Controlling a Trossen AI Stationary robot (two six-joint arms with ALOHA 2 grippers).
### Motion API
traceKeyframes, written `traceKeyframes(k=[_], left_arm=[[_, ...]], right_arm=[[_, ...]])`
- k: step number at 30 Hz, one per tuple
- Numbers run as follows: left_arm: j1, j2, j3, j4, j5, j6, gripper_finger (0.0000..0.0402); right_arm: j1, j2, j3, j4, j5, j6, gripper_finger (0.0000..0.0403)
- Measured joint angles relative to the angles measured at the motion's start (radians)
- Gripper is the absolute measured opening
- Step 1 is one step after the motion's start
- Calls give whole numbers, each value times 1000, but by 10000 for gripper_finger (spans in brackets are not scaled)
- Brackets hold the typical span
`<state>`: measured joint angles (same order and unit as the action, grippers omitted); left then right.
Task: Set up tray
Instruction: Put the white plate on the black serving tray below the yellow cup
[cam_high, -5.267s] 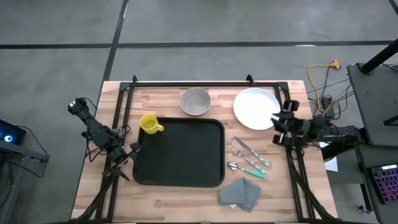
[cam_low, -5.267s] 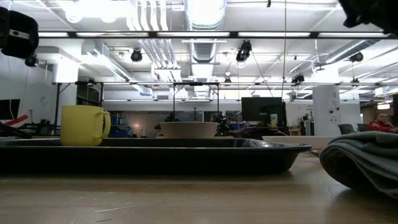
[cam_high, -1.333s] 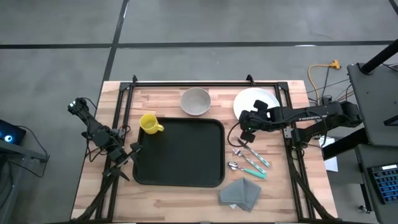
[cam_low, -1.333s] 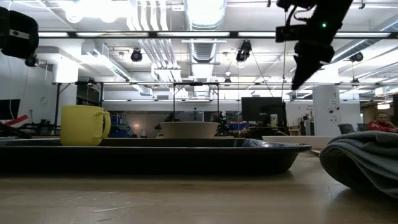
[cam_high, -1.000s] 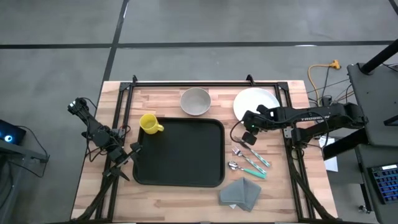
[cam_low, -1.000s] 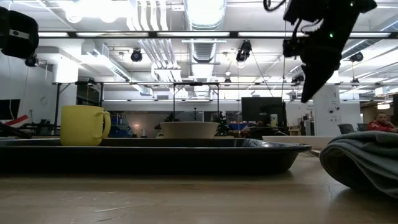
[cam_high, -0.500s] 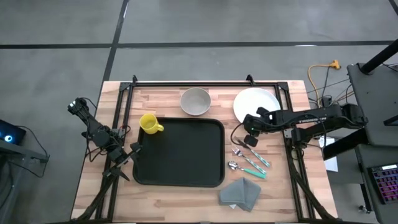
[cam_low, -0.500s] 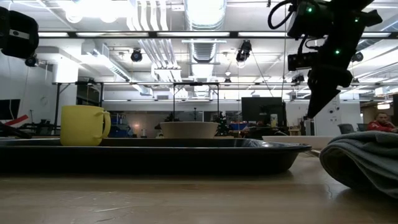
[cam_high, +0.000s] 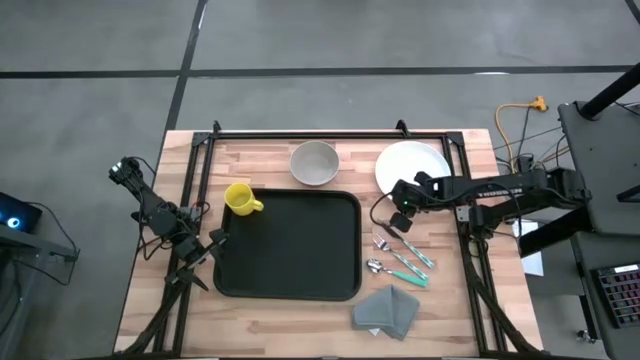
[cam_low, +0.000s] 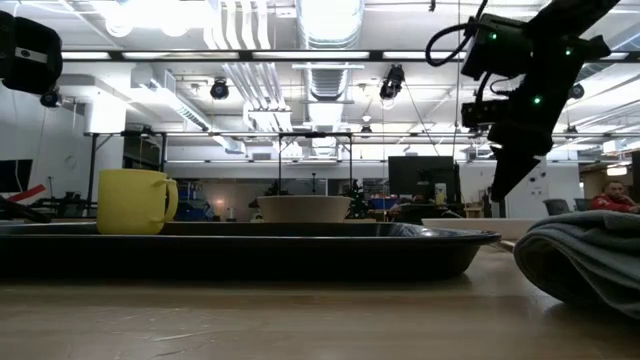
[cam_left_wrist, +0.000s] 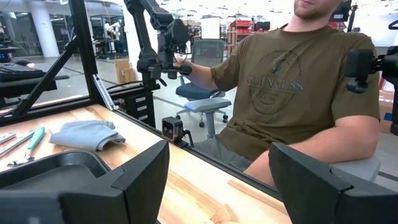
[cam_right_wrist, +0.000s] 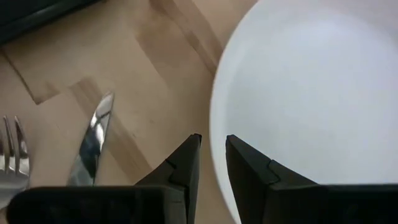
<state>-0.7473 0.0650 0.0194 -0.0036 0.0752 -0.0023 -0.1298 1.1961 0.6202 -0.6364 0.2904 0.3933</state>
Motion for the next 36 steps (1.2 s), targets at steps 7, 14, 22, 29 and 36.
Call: traceKeyframes(k=[7, 14, 22, 29, 36], left_arm=[[0, 0, 0, 0, 0, 0, 255], [0, 0, 0, 0, 0, 0, 255], [0, 0, 0, 0, 0, 0, 255], [0, 0, 0, 0, 0, 0, 255], [0, 0, 0, 0, 0, 0, 255]], right_arm=[[-15, 1, -32, 55, -36, -6, 68], [-15, 1, -74, 100, -60, -12, 68], [-15, 1, -79, 105, -49, -11, 68], [-15, 1, -86, 126, -28, -16, 68], [-42, 21, -90, 150, -30, -35, 68]])
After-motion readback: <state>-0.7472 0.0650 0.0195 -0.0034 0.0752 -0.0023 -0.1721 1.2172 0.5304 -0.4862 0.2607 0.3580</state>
